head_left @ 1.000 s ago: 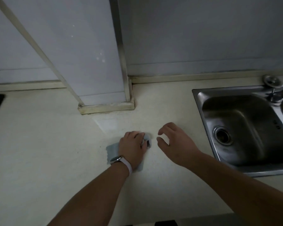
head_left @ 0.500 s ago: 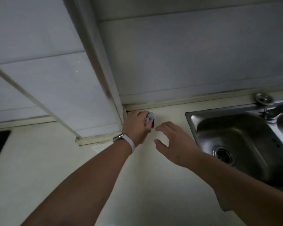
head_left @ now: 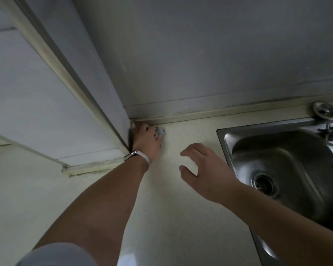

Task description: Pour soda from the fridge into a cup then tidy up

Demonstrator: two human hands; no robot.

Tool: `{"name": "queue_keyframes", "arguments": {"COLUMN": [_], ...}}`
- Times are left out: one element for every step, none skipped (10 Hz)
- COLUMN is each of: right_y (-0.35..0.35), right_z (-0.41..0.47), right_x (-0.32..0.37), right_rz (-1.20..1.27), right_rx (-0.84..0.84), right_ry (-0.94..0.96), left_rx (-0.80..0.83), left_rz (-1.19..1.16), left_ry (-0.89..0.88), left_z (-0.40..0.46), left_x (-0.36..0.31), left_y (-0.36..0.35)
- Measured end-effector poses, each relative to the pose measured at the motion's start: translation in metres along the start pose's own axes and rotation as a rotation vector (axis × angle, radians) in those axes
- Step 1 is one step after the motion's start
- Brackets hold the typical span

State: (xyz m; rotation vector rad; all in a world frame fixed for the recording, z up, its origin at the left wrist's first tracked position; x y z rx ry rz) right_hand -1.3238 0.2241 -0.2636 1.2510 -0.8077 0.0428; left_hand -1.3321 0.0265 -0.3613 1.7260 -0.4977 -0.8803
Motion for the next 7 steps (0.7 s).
{"name": "queue_keyframes", "arguments": {"right_y": [-0.009,-0.009,-0.005,0.003,0.012,0.028,0.05], "right_z": [0.004,0.007,0.008,0.008,0.007,0.005,0.002], "right_x": [0.002,0.007,0.015,0.026,0.039,0.058,0.08], "right_rz": [0.01,-0.002,-0.006,-0.023,-0.053,-0.079,-0.089], "right_rx": [0.002,0.014,0.019,0.036,0.061,0.057,0.029], "right_ry": [0.017,0.03,0.04,0.059,0.082,0.11,0.157], "left_rx": [-0.068,-0.013,-0.016,-0.022,-0.023,-0.108,-0.213], "left_rz": [0.073,0.086,0.006,-0.024,-0.043,-0.059,-0.014], "left_ry": [-0.049,-0.062,-0.078,-0.162,-0.212,-0.257,-0.3], "left_z": [0.0,-0.008,-0.03,-0.061,-0.089,-0.122,-0.158], "left_x": [0.001,-0.004,-0.007,-0.012,-0.006,-0.008,-0.002], "left_y": [-0.011,-0.009,0.007,0.022,0.04,0.085,0.127]}}
Point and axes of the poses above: each hand's wrist, its own z-axis towards the middle knuckle, its own y-axis out of the back of the hand, x = y × z, the point moved 9 cm from there along z, towards the middle knuckle, and after that the axes turned 9 degrees about y, right-handed, at the moved point
